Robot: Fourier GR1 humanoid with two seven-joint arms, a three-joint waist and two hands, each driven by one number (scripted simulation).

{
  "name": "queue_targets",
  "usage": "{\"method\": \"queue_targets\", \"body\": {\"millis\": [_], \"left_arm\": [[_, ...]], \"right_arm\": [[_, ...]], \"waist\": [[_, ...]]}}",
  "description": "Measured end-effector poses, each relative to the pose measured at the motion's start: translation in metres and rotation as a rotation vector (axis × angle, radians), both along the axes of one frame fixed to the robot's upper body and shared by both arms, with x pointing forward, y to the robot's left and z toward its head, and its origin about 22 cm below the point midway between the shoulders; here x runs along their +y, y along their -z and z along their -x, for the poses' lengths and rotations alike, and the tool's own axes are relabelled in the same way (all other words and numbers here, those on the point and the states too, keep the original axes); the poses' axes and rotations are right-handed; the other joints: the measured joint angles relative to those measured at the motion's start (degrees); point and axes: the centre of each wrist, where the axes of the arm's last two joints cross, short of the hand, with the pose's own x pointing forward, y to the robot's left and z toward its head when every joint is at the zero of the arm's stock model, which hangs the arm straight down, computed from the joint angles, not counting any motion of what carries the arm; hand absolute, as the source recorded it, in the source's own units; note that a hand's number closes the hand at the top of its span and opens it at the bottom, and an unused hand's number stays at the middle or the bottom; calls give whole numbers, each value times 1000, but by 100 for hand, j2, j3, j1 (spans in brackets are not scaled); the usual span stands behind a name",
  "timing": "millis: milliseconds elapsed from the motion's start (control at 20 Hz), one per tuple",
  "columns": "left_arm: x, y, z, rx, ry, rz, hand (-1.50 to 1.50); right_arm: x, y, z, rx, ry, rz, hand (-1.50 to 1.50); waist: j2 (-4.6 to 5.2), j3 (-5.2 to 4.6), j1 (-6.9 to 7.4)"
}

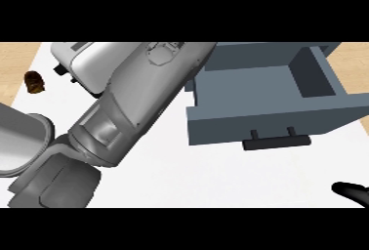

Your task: Pick up the can, place it into the drawer and close the drawer

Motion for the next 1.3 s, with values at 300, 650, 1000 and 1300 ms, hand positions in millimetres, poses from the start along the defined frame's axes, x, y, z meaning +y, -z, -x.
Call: {"method": "queue_targets", "body": {"millis": [300, 650, 1000, 1300], "left_arm": [[-3, -1, -2, -9, -88, 4, -150], [-1, 3, -4, -36, -140, 11, -150], [-3, -4, -4, -22, -149, 62, -150], [-4, -6, -4, -25, -143, 117, -150]], "right_arm": [[0, -3, -6, 0, -18, 2, -150], [2, -10, -9, -26, -19, 97, -150], [10, -23, -22, -89, -37, 281, -150], [26, -24, -40, -99, -34, 490, -150]], "waist": [[17, 5, -95], [40, 4, -116], [66, 3, -105], [74, -2, -12]]}}
